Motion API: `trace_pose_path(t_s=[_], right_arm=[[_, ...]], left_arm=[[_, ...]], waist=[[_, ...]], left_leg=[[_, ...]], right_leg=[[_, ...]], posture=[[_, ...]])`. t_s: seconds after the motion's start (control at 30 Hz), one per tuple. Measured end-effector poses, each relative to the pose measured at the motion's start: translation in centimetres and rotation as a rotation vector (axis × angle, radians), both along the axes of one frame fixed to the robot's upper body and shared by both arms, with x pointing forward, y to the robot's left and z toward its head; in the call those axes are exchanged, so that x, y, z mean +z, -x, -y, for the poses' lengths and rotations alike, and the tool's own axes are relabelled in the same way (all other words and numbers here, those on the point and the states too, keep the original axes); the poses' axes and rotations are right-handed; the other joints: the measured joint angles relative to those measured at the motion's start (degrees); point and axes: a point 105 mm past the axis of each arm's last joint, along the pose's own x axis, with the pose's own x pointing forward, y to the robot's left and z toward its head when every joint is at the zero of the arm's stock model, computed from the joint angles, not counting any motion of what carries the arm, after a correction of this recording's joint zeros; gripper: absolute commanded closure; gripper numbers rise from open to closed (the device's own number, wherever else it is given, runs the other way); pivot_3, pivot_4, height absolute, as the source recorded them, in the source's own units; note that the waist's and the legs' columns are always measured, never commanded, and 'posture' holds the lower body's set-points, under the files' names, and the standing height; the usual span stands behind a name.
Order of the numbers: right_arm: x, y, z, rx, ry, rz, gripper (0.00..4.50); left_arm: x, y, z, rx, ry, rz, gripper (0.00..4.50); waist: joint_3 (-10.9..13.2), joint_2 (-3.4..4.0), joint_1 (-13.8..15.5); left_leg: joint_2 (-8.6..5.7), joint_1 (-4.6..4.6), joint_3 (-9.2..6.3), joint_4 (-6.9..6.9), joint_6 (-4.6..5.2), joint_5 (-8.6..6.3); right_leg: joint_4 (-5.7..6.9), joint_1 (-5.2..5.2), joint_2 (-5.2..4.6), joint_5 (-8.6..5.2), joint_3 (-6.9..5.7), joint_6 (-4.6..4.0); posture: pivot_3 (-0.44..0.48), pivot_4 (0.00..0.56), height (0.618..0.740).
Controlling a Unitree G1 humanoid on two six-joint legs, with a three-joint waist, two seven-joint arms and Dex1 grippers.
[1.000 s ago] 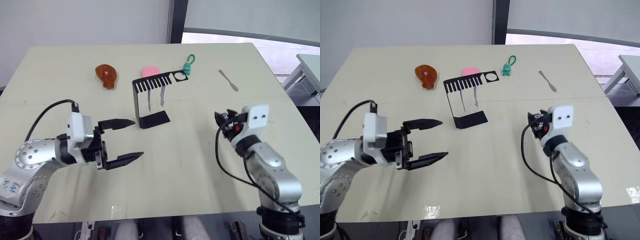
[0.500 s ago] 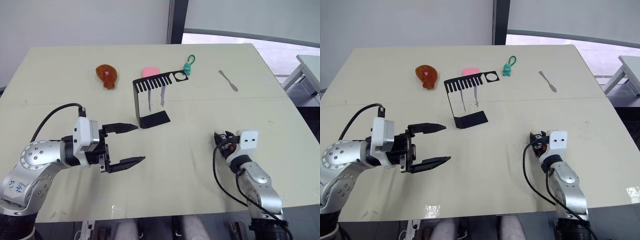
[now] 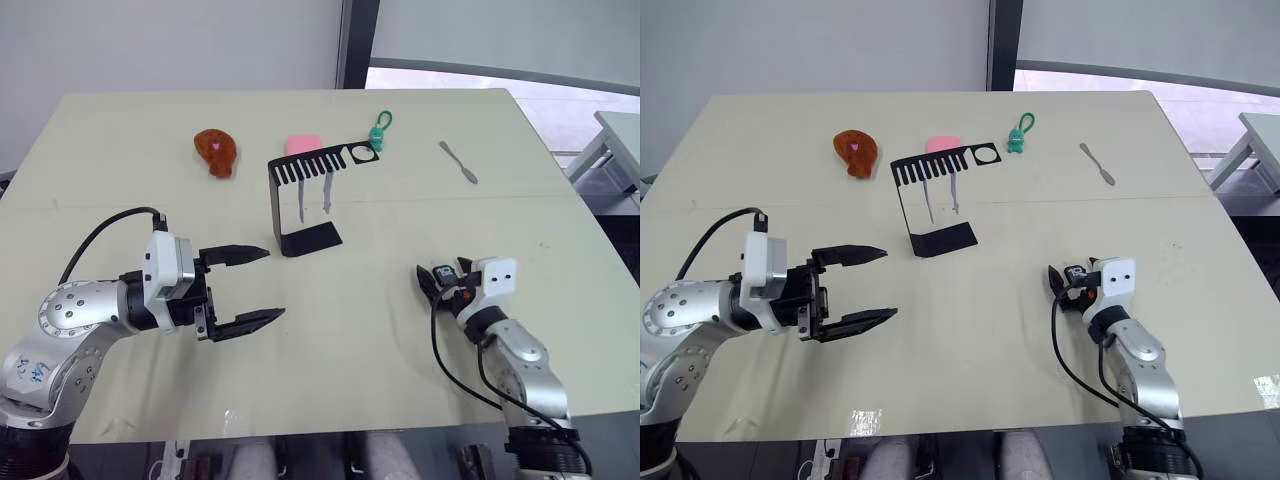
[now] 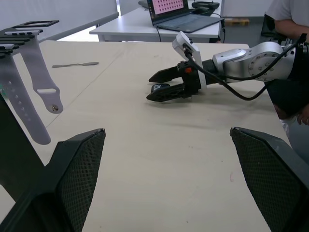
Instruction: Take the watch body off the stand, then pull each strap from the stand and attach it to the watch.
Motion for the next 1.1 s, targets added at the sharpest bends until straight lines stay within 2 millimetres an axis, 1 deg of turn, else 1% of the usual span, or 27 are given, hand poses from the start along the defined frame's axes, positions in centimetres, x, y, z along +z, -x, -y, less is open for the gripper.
trace_pose_path(t_s=[0.1, 0.13, 0.17, 0.2, 0.27, 0.33, 0.4, 0.43, 0.5, 0.53, 0.57, 0.6, 0.7, 0.87, 1.0, 1.1], right_arm=[[2.6, 1.5, 0.9, 0.098, 0.049, 0.041, 0.02], [3.1, 2.0, 1.3, 0.119, 0.072, 0.048, 0.02], [3.8, 2.8, 1.9, 0.152, 0.103, 0.055, 0.02], [4.1, 3.4, 2.4, 0.172, 0.124, 0.053, 0.02], [4.1, 4.3, 3.2, 0.205, 0.156, 0.042, 0.02], [3.8, 5.5, 4.0, 0.271, 0.247, 0.032, 0.02], [3.4, 6.5, 6.5, 0.255, 0.326, 0.017, 0.02], [3.1, 7.1, 8.4, 0.224, 0.346, 0.006, 0.02], [2.2, 8.1, 11.2, 0.159, 0.366, -0.043, 0.02], [1.7, 8.7, 12.9, 0.108, 0.372, -0.063, 0.02], [1.4, 8.9, 13.8, 0.077, 0.375, -0.073, 0.02], [1.1, 9.1, 14.5, 0.048, 0.382, -0.078, 0.02], [1.0, 8.9, 15.8, -0.016, 0.400, -0.057, 0.02], [0.6, 8.6, 17.1, -0.072, 0.422, -0.041, 0.02], [0.6, 7.7, 16.7, -0.066, 0.417, -0.009, 0.02], [0.8, 6.6, 15.5, -0.027, 0.401, 0.022, 0.02]], left_arm=[[-0.4, -0.1, -1.4, 0.062, -0.011, 0.001, 0.00], [-0.5, -0.3, -2.0, 0.088, -0.011, -0.003, 0.00], [-0.9, -0.4, -3.0, 0.137, -0.014, -0.010, 0.00], [-1.3, -0.6, -4.0, 0.178, -0.014, -0.019, 0.00], [-1.7, -0.7, -5.2, 0.238, -0.006, -0.023, 0.00], [-2.2, -0.7, -6.8, 0.324, -0.008, -0.017, 0.00], [-3.2, -0.4, -9.4, 0.448, -0.013, -0.026, 0.00], [-4.0, 0.0, -11.2, 0.536, -0.011, -0.033, 0.00], [-5.6, 1.0, -14.2, 0.680, -0.012, -0.053, 0.00], [-6.4, 1.8, -15.8, 0.756, -0.015, -0.065, 0.00], [-6.9, 2.3, -16.5, 0.794, -0.018, -0.070, 0.00], [-7.3, 2.8, -17.1, 0.825, -0.016, -0.072, 0.00], [-7.8, 3.9, -18.1, 0.892, -0.024, -0.049, 0.00], [-7.8, 4.7, -18.7, 0.950, -0.026, -0.021, 0.00], [-7.1, 4.4, -18.2, 0.956, -0.014, 0.018, 0.00], [-6.5, 3.6, -16.9, 0.929, 0.001, 0.050, 0.00]], waist=[[0.01, 0.04, 0.02], [0.01, 0.04, 0.05], [0.01, 0.03, 0.09], [0.01, 0.03, 0.14], [0.00, 0.01, 0.29], [0.00, 0.02, 0.39], [0.00, -0.01, 0.52], [0.00, -0.02, 0.53], [0.04, -0.09, 0.54], [0.06, -0.14, 0.52], [0.05, -0.19, 0.49], [0.04, -0.19, 0.46], [0.03, -0.19, 0.39], [0.03, -0.19, 0.32], [0.02, -0.19, 0.04], [0.01, -0.17, -0.09]], left_leg=[[0.01, 0.02, 0.00, 0.01, 0.02, -0.01], [0.02, 0.04, -0.02, 0.02, 0.02, -0.01], [0.03, 0.04, -0.03, 0.01, 0.03, -0.02], [0.03, 0.04, -0.05, 0.01, 0.03, -0.02], [0.02, 0.04, -0.07, 0.04, 0.05, -0.03], [-0.04, 0.08, -0.05, 0.02, 0.10, -0.06], [-0.03, 0.13, -0.06, 0.04, 0.13, -0.08], [-0.05, 0.27, -0.05, 0.04, 0.17, -0.12], [-0.01, 0.82, -0.03, -0.04, 0.21, -0.30], [0.02, 0.94, -0.04, -0.05, 0.28, -0.46], [0.02, 0.94, -0.04, -0.04, 0.54, -0.63], [0.02, 0.95, -0.04, -0.03, 0.54, -0.67], [0.04, 0.99, -0.05, -0.04, 0.45, -0.72], [0.06, 0.98, -0.03, -0.02, 0.29, -0.67], [0.05, 1.05, -0.05, 0.01, 0.40, -0.70], [0.05, 1.06, -0.05, -0.02, 0.24, -0.62]], right_leg=[[0.01, 0.02, -0.01, 0.00, 0.00, 0.00], [0.00, 0.04, 0.00, 0.00, -0.01, 0.00], [-0.03, 0.05, 0.01, 0.00, -0.04, 0.00], [-0.04, 0.07, 0.01, 0.00, -0.06, 0.00], [-0.05, 0.10, 0.00, 0.00, -0.08, 0.00], [-0.09, 0.12, -0.04, 0.00, -0.07, 0.00], [-0.20, 0.24, -0.03, 0.00, -0.11, 0.01], [-0.25, 0.39, -0.05, 0.00, -0.13, 0.01], [-0.50, 0.97, -0.06, 0.00, -0.13, 0.00], [-0.53, 1.12, -0.08, -0.01, -0.15, -0.02], [-0.52, 1.12, -0.11, -0.01, -0.16, -0.02], [-0.52, 1.14, -0.15, 0.00, -0.15, -0.03], [-0.52, 1.19, -0.19, -0.01, -0.15, -0.06], [-0.53, 1.18, -0.17, -0.03, -0.16, -0.09], [-0.52, 1.31, -0.19, -0.02, -0.17, -0.07], [-0.52, 1.31, -0.18, -0.02, -0.18, -0.07]], posture=[[0.000, 0.150, 0.740], [0.000, 0.150, 0.740], [0.000, 0.150, 0.740], [0.000, 0.150, 0.740], [0.000, 0.150, 0.740], [0.000, 0.150, 0.740], [0.000, 0.150, 0.740], [0.000, 0.150, 0.740], [0.000, 0.150, 0.740], [0.000, 0.150, 0.740], [0.000, 0.150, 0.740], [0.000, 0.150, 0.740], [0.000, 0.150, 0.740], [0.000, 0.150, 0.740], [0.000, 0.150, 0.740], [0.000, 0.150, 0.740]])
